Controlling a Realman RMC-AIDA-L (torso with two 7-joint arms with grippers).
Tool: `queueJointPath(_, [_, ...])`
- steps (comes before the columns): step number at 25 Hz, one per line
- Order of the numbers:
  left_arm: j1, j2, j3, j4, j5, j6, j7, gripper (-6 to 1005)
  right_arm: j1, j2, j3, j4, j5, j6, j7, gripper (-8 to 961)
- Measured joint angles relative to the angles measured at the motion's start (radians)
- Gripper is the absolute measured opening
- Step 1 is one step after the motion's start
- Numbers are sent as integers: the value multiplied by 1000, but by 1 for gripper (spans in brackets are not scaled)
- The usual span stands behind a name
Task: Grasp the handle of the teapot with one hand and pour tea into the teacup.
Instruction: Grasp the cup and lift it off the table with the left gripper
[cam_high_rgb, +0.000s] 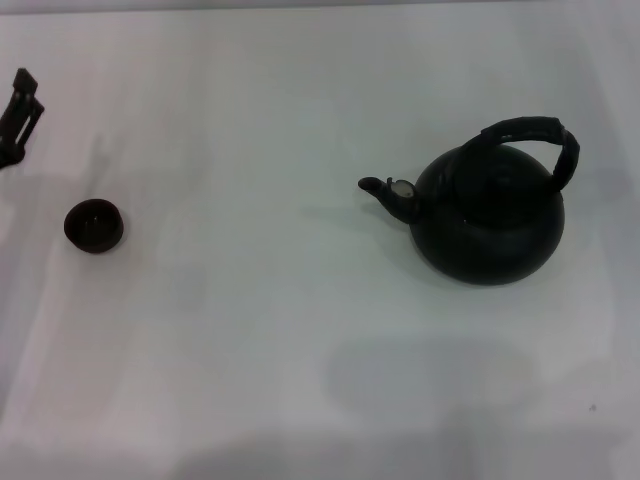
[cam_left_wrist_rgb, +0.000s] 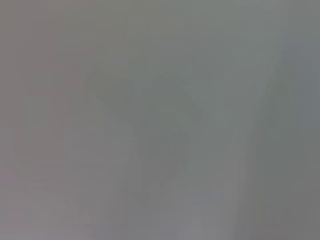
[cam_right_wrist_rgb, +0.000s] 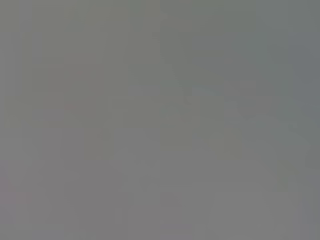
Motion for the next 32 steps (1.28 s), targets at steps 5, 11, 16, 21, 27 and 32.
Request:
queueJointPath(5, [99,-2,0,-33,49,-83,5,876,16,-3,86,-1,0,2,-3,843])
queueJointPath(11, [185,-3,0,-41,126,-91,23,877,40,-6,116,-2,0,6,-19,843])
queueJointPath(16, [190,-1,0,-36,200,-55,24,877,57,-6,116,-2,0,8,-51,842])
queueJointPath(21, [167,0,0,-33,250,9,25,877,61,-4,110,-2,-4,10,-60,843])
queueJointPath(27, [153,3,0,-28,268,29,26,877,62,-3,108,5,-2,10,-61,844])
queueJointPath(32, [148,4,0,-17,305,37,26,877,62,-3,108,5,-1,10,-61,843])
